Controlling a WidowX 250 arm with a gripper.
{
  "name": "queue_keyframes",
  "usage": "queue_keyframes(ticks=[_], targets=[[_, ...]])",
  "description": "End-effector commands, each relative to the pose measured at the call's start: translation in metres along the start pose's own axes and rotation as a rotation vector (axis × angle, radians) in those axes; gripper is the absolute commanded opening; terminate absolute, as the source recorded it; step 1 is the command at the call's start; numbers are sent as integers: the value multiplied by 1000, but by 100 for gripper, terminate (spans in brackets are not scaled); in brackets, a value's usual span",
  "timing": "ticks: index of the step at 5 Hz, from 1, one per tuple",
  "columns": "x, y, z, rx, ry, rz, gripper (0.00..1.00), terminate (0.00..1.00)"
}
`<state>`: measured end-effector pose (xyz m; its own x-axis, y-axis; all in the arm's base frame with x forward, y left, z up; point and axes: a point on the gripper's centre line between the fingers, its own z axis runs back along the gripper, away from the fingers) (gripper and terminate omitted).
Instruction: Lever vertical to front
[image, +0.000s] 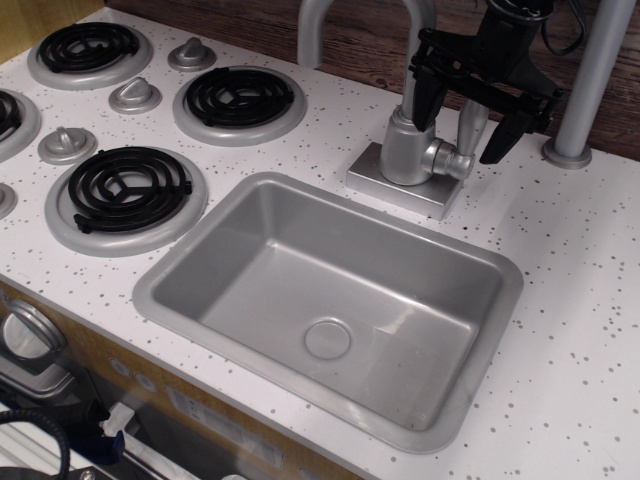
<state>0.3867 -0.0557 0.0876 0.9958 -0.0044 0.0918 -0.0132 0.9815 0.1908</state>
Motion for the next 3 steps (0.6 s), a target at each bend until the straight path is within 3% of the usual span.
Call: queue_keyframes(ticks=[1,3], targets=[[0,0,0,0,0,0,100,0],[19,8,19,58,-144,0,100,0]])
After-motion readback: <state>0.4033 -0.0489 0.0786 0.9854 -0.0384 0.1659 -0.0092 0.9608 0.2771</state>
